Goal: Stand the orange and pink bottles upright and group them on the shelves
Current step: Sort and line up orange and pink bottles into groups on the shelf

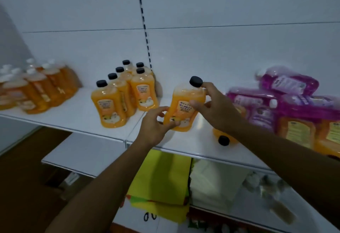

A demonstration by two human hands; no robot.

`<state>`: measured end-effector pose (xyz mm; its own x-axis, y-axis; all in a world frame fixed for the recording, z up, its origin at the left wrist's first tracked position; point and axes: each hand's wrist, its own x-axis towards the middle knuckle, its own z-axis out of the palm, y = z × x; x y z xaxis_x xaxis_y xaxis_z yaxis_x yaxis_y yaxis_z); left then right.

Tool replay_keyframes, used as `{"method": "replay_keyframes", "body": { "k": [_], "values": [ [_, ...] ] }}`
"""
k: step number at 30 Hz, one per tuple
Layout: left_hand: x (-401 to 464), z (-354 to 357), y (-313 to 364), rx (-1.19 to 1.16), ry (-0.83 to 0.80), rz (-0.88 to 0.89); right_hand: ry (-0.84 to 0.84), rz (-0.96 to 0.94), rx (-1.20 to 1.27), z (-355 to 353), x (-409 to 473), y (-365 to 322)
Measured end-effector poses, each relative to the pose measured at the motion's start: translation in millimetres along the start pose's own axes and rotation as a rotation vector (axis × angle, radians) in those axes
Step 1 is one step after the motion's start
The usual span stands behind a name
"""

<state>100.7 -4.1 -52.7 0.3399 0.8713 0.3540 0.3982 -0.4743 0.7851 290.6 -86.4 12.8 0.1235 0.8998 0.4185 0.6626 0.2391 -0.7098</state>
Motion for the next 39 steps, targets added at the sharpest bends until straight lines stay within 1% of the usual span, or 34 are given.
{"method": "replay_keyframes", "body": {
  "k": [2, 4, 8, 10, 18, 22, 26, 28, 29, 31, 33, 36, 39],
  "values": [
    [-3, -19, -20, 0.013, 0.047, -0.016, -0.051, -0.046, -0.048, 28, 16, -10],
    [0, -33, -37, 0.011, 0.062, -0.027, -0.056, -0.094, -0.077, 54, 34, -15],
    [11, -49, -63, -0.014, 0.068, -0.034, -0.097, -0.096, -0.105, 98, 72, -15],
    [19, -56, -72, -0.028, 0.074, -0.020, -0.090, -0.087, -0.105, 113, 88, -14],
    [33, -61, -89, 0.065, 0.041, 0.028, -0.072, -0.051, -0.176, 142, 126, -8],
    [33, -56, -95, 0.093, 0.016, -0.019, -0.042, -0.065, -0.212, 146, 128, -5],
    [24, -54, -90, 0.105, 0.009, -0.012, -0.052, -0.121, -0.209, 153, 118, -11],
    [13, -51, -80, 0.087, 0.052, -0.042, -0.054, -0.152, -0.174, 152, 114, -14],
    [6, -47, -76, 0.115, 0.097, -0.052, -0.068, -0.161, -0.149, 150, 112, -14],
    [-8, -37, -66, 0.289, 0.197, -0.022, -0.114, -0.174, -0.092, 142, 103, -11],
    [-16, -22, -52, 0.418, 0.223, 0.087, -0.139, -0.152, -0.095, 127, 94, -1],
    [-11, 9, -28, 0.422, 0.104, 0.167, -0.168, -0.066, -0.294, 86, 81, 21],
    [-2, 42, -6, 0.339, -0.052, 0.192, -0.178, 0.056, -0.434, 32, 64, 47]
  ]
}}
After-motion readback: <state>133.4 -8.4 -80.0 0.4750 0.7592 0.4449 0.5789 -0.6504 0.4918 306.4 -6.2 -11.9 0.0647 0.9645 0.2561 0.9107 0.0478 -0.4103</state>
